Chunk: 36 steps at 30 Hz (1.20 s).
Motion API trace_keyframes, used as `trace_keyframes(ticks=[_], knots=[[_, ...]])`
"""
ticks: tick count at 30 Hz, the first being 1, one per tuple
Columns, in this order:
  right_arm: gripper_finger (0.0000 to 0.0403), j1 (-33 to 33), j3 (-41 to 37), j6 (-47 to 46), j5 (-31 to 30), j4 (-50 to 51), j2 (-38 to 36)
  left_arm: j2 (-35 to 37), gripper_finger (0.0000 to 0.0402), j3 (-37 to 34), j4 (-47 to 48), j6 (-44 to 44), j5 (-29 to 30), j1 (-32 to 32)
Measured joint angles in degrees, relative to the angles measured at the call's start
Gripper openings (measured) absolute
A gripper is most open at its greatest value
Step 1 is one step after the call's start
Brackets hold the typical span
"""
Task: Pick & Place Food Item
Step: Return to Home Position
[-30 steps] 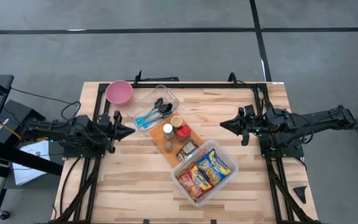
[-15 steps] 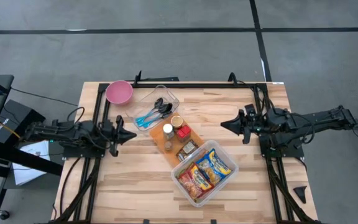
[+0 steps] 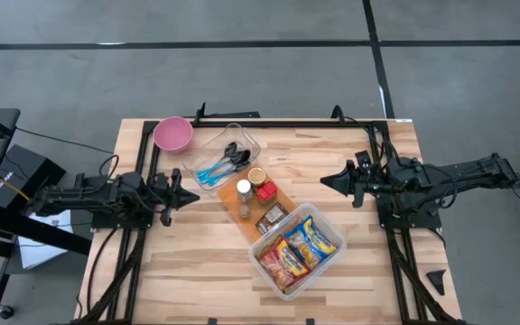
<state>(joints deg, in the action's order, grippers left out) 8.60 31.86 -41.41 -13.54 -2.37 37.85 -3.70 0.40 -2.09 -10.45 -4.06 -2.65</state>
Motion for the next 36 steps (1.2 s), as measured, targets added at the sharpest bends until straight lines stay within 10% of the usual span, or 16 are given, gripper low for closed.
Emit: trace_keyframes(ticks=[30,36], knots=[[0.0000,-0.74,-1.65,2.23,-1.42,0.09,0.93,-0.24,0.0007,-0.04,-1.13,-1.96,4.99,1.13],[0.0000,-4.44,-8.05,9.54,2.74,-15.38,3.13,-0.42,0.0008,-0.04,-1.52,-1.93,4.96,1.13]])
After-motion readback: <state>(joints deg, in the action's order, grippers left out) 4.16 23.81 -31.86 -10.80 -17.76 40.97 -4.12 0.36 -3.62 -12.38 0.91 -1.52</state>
